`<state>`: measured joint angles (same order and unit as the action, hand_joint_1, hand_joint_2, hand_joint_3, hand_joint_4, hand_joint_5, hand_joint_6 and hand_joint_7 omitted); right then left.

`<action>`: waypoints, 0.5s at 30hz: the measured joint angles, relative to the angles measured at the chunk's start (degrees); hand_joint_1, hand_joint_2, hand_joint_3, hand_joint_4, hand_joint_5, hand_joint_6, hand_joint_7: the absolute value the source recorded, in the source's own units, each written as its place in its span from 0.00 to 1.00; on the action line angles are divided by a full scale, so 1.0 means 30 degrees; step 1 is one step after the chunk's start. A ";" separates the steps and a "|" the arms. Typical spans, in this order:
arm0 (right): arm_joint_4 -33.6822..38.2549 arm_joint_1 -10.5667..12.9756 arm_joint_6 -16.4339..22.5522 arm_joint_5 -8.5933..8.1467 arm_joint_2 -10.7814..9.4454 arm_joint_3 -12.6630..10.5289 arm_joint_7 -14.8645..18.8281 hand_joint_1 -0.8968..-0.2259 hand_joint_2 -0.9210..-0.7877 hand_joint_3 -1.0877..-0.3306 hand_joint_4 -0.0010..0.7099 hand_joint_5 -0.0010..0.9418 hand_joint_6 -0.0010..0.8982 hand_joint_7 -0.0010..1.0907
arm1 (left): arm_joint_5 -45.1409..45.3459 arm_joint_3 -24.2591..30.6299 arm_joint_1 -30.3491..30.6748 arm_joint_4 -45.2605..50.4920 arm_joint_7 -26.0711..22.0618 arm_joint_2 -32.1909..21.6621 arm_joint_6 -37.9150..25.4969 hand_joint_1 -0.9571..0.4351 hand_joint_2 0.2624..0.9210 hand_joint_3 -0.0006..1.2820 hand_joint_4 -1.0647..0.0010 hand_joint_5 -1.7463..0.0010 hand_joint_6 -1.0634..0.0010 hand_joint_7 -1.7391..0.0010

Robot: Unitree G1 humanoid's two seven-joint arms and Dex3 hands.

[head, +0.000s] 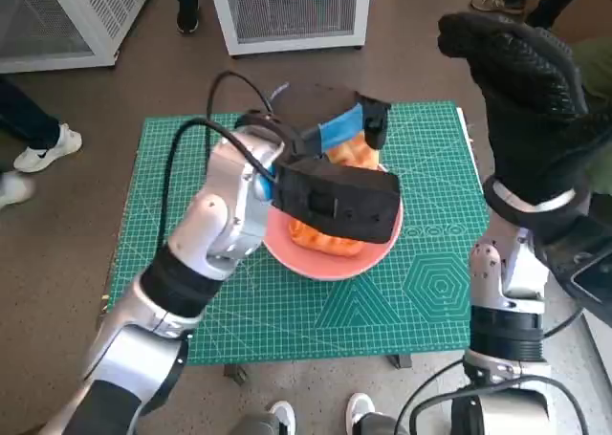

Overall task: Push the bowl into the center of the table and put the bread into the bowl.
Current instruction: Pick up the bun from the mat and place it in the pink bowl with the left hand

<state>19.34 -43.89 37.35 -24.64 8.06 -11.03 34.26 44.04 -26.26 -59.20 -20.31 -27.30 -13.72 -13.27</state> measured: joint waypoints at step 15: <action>-0.0046 0.0030 -0.0144 -0.0152 0.0047 -0.0005 0.0003 0.29 0.00 0.55 0.43 0.00 0.36 0.18 | -0.1300 0.0175 -0.0269 -0.2188 -0.1183 0.0511 -0.1714 0.50 0.89 0.05 0.78 0.79 0.87 0.73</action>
<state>19.20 -43.80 36.92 -25.10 8.20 -11.05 34.27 40.14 -25.74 -60.01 -26.87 -30.85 -12.19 -18.42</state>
